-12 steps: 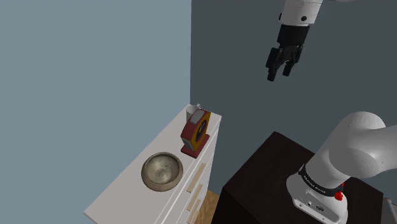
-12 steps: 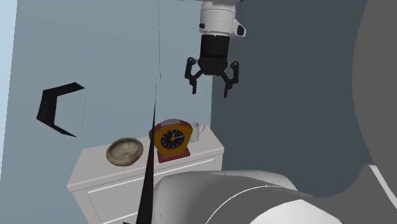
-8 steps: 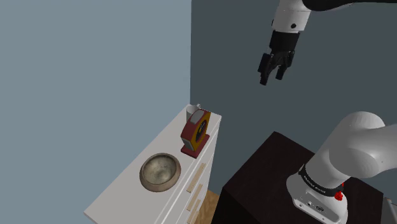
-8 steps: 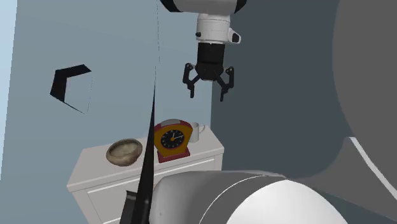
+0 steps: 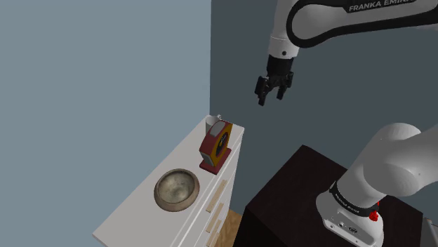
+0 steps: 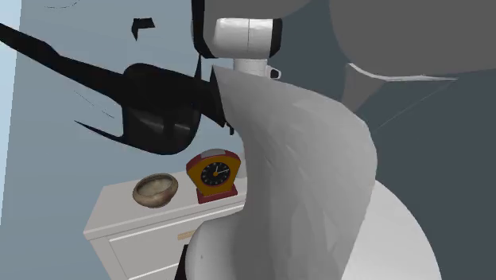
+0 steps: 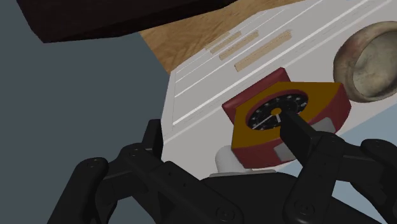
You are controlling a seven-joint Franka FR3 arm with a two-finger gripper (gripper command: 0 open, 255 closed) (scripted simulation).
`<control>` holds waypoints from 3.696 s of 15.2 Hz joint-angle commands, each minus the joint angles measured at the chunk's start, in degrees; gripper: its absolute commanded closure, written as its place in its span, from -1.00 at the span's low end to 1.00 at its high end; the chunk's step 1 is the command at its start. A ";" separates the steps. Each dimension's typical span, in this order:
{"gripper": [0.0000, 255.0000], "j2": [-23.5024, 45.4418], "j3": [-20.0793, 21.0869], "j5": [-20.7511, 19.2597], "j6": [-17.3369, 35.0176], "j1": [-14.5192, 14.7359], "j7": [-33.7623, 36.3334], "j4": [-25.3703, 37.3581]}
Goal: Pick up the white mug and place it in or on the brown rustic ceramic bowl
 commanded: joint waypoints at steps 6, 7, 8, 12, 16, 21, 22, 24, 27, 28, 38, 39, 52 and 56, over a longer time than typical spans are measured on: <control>-1.00 13.78 3.21 -0.72 13.27 0.00 4.69 2.42; -1.00 15.87 3.60 -1.04 14.93 -0.05 5.43 3.09; -1.00 17.99 3.96 -1.41 16.53 -0.09 6.18 3.84; -1.00 26.68 5.12 -3.51 22.20 -0.19 9.49 7.68; -1.00 35.54 5.60 -6.42 26.62 0.07 13.13 12.80; -1.00 46.65 5.02 -10.37 30.25 1.23 17.56 20.99; -1.00 48.87 4.79 -11.09 30.73 1.55 18.36 22.87; -1.00 53.31 4.22 -12.41 31.44 2.27 19.82 26.88; -1.00 59.88 3.24 -13.97 31.93 3.39 21.63 33.40; -1.00 60.42 3.15 -14.07 32.47 3.43 21.69 33.40; -1.00 64.14 2.59 -14.79 35.88 3.64 22.14 33.70; -1.00 64.14 2.59 -14.79 35.88 3.64 22.14 33.70; 1.00 64.15 2.59 -14.78 35.87 3.64 22.14 33.72; 1.00 62.50 2.84 -14.44 34.28 3.47 21.83 33.68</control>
